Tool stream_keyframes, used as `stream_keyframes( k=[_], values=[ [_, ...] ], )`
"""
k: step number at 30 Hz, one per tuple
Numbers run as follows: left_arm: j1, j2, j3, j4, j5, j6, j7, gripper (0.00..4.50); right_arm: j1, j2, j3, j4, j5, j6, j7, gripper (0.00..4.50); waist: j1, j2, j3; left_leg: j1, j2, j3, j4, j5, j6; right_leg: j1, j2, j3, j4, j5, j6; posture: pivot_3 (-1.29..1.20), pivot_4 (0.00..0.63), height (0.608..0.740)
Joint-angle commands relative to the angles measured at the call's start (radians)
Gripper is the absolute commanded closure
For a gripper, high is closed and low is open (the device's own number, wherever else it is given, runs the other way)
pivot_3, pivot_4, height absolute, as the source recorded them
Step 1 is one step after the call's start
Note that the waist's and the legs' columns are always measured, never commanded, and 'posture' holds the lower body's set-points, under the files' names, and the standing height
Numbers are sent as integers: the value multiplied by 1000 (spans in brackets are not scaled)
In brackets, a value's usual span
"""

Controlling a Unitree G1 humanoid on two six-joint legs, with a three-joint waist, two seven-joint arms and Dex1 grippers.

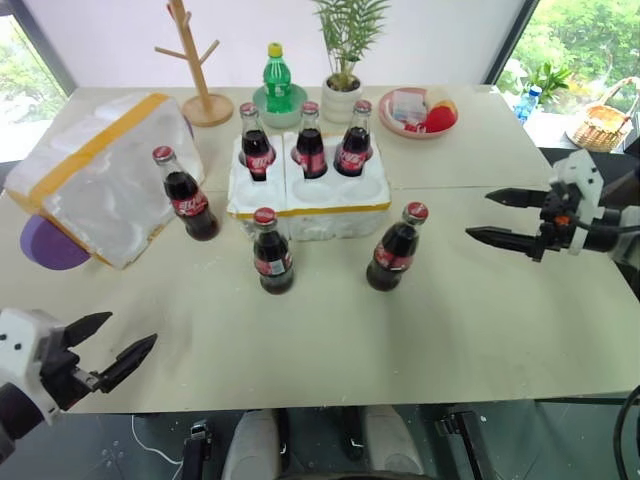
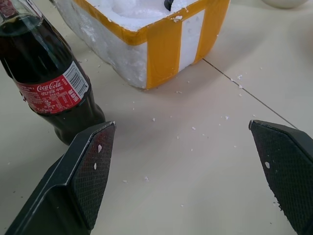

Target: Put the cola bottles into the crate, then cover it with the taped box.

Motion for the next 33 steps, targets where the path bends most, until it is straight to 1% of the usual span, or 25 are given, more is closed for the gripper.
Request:
stream_keyframes(
  k=[1, 10, 13, 18, 20, 23, 26, 29, 33],
  values=[
    [6, -2, 7, -27, -17, -3, 0, 58, -7, -1, -20, -10, -2, -21, -4, 0, 0, 0, 0, 0, 0, 0, 0, 0, 0, 0, 0, 0, 0, 0, 0, 0, 150, 740],
    [-49, 0, -3, -13, -38, 29, 54, 58, 2, 4, -31, -31, 0, -19, -27, 0, 0, 0, 0, 0, 0, 0, 0, 0, 0, 0, 1, 0, 0, 0, 0, 0, 150, 740],
    [-111, 1, -9, 11, -48, 33, 93, 58, -15, -1, -29, -24, 12, 6, -19, 0, 2, 0, 0, 0, 0, 0, 1, 0, 0, 1, 1, 0, 1, 0, 0, 0, 150, 740],
    [-240, 9, -45, 52, -14, 16, 156, 58, -104, -37, -25, -12, 43, 69, 36, 0, 0, 1, 0, 0, 0, 0, 1, 0, 0, 1, 1, 0, 1, 0, 1, 0, 150, 740],
    [-316, 16, -78, 85, 6, 13, 187, 58, -180, -47, -26, 1, 74, 118, 65, 0, 0, 1, 0, 0, 0, 0, 1, 0, 0, 1, 1, 0, 1, 1, 1, 0, 150, 740],
    [-436, 41, -152, 150, 55, 1, 210, 58, -288, -68, -19, 8, 143, 215, 151, 0, 0, 1, 0, 1, 0, 0, 1, 0, 0, 1, 2, 0, 2, 1, 0, 0, 150, 740],
    [-564, 63, -232, 229, 123, -25, 235, 58, -360, -79, -1, -1, 194, 296, 217, 0, 4, 1, 0, 0, 0, 0, 1, 0, 0, 1, 2, 0, 2, 1, 1, 0, 150, 740],
    [-721, 65, -297, 321, 164, -29, 272, 58, -399, -78, 10, -24, 233, 350, 260, 0, 5, 1, 0, 0, 0, 0, 1, 0, 0, 1, 1, 0, 2, 2, 3, 0, 150, 740],
    [-854, 71, -389, 418, 222, -55, 256, 58, -408, -63, 22, -52, 242, 361, 266, 0, 2, 1, 0, 0, -1, 1, 2, 0, 0, 1, 0, 0, 2, 4, 5, 0, 150, 740]
  ],
)
